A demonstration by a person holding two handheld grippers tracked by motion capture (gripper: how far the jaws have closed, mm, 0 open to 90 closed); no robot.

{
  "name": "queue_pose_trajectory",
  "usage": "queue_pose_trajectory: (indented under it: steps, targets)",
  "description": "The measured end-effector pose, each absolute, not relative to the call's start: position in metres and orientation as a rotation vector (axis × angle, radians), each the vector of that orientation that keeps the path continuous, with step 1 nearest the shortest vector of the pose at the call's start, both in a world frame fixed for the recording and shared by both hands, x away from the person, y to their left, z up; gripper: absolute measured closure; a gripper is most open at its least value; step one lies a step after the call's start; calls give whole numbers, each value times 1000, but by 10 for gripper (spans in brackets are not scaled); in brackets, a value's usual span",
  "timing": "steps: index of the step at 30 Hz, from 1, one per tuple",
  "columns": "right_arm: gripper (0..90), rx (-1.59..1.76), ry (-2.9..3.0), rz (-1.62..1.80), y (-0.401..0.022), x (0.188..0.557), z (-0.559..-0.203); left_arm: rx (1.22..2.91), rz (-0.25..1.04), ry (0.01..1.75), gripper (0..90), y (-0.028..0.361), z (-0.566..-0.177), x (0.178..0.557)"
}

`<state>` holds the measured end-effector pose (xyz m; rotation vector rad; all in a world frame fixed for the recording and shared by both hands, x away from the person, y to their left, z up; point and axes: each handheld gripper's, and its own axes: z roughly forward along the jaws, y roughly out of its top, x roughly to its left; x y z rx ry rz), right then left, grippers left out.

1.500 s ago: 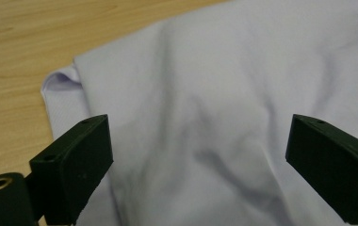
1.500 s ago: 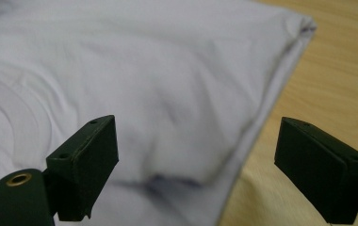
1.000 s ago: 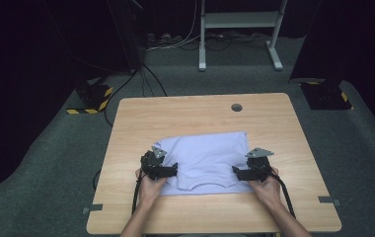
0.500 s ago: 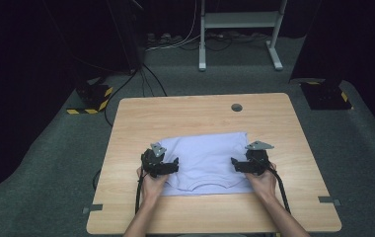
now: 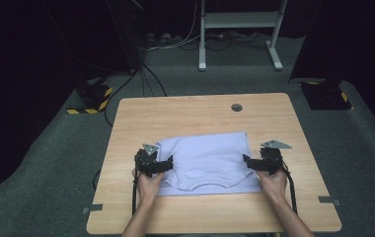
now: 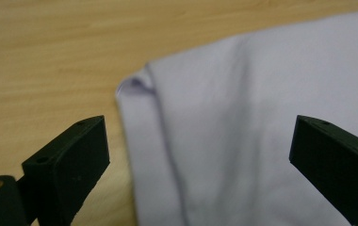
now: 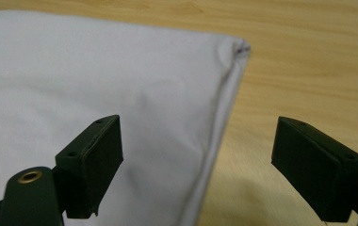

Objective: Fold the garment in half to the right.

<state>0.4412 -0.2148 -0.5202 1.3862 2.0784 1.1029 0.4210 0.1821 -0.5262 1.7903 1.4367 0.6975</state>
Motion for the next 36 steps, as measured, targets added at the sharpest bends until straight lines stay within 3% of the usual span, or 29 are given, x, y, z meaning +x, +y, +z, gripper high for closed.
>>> queue_pose_trajectory:
  steps: [6,13,15,18,20,25,31,36]
  targets:
    - [162,1408,2093,1026,-190,467,-532,1818,726,1545,64,179,-530,451]
    - [170,1422,2084,946,-195,477,-542,1815,696,1631,51,197,-542,461]
    - [170,1411,2093,923,-199,476,-540,1817,745,1651,69,201,-541,460]
    - [170,1420,2078,890,-207,475,-538,1774,697,1667,79,209,-539,458]
    - [169,1430,2071,911,-208,473,-536,1780,685,1624,74,205,-536,456]
    - [177,1347,2107,864,-193,467,-538,1897,798,1565,84,192,-540,451]
    - [170,1382,2089,881,-209,452,-538,1829,743,1583,82,205,-535,438]
    - [168,1307,2094,993,-197,440,-526,1837,669,1449,87,177,-529,425]
